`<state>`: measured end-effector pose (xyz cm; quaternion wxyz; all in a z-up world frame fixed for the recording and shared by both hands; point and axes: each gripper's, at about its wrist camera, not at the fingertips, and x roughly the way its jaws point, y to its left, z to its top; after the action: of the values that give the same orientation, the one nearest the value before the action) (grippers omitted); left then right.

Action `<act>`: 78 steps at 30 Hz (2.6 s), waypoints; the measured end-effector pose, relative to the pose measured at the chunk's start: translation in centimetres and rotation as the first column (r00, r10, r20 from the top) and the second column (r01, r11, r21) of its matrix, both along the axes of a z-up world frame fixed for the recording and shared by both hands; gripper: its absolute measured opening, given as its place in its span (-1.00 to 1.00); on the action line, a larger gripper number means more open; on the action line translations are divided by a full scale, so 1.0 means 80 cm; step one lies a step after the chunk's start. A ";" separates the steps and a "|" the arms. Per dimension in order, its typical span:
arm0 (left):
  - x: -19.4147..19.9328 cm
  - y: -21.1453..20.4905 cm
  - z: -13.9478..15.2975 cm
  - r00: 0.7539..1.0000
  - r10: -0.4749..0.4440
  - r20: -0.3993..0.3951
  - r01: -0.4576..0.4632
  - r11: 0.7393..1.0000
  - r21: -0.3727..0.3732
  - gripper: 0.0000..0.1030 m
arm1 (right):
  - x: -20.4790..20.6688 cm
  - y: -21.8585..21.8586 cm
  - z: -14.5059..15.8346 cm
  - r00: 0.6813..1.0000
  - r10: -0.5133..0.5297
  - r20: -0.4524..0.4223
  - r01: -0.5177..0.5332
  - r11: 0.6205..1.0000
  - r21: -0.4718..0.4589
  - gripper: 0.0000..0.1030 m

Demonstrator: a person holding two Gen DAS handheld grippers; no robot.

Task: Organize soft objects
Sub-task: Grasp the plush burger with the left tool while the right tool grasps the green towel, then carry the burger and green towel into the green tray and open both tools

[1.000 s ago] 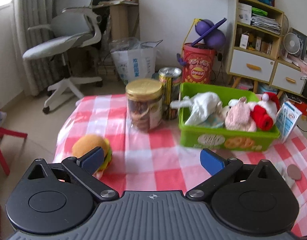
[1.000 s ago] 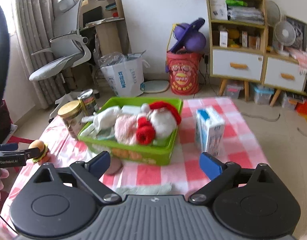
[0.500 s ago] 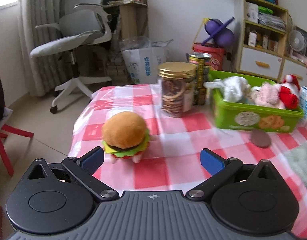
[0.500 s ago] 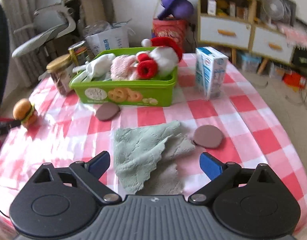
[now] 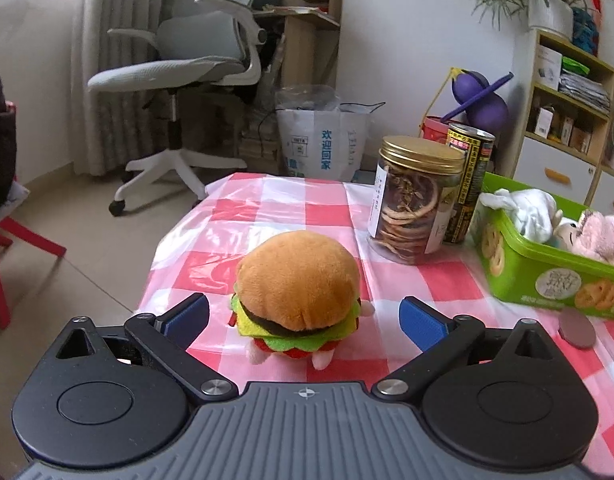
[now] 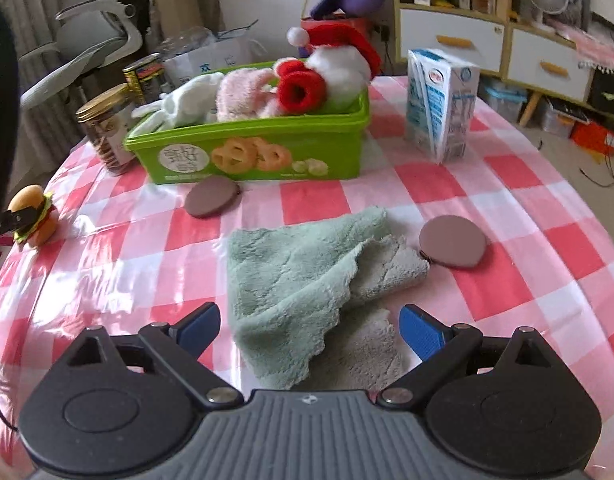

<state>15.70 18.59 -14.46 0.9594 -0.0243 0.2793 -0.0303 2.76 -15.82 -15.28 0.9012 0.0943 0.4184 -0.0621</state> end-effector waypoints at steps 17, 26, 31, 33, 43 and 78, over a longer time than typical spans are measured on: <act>0.019 -0.013 -0.012 0.999 0.045 -0.010 -0.044 0.997 0.058 0.32 | 0.011 -0.006 -0.016 1.000 0.020 -0.019 -0.020 1.000 0.006 0.18; 0.022 -0.011 -0.015 0.998 0.054 -0.035 -0.051 0.996 0.074 0.18 | 0.017 0.001 -0.015 0.998 0.060 -0.002 -0.060 0.998 -0.033 -0.36; 0.020 -0.008 -0.009 0.997 0.047 -0.058 -0.044 0.998 0.051 0.13 | 0.020 0.005 -0.011 0.994 0.111 0.005 -0.111 0.994 -0.018 -0.97; 0.017 -0.006 -0.007 0.997 0.040 -0.069 -0.038 0.999 0.033 0.12 | 0.023 0.006 -0.009 0.992 0.128 0.004 -0.128 0.992 -0.004 -0.99; -0.001 -0.019 0.014 0.993 -0.017 -0.120 0.016 1.000 -0.012 0.08 | 0.024 -0.003 0.011 0.992 0.122 0.041 -0.124 0.990 0.066 -1.00; 0.009 -0.191 0.119 0.952 -0.297 -0.078 0.295 0.955 -0.043 0.07 | 0.093 -0.085 0.173 0.948 -0.011 0.319 -0.136 0.891 0.433 -1.00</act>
<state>16.43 3.29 -4.92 0.9310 0.0017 0.3192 -0.1771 10.17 -22.65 -1.40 0.9112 0.2951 0.2758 0.0813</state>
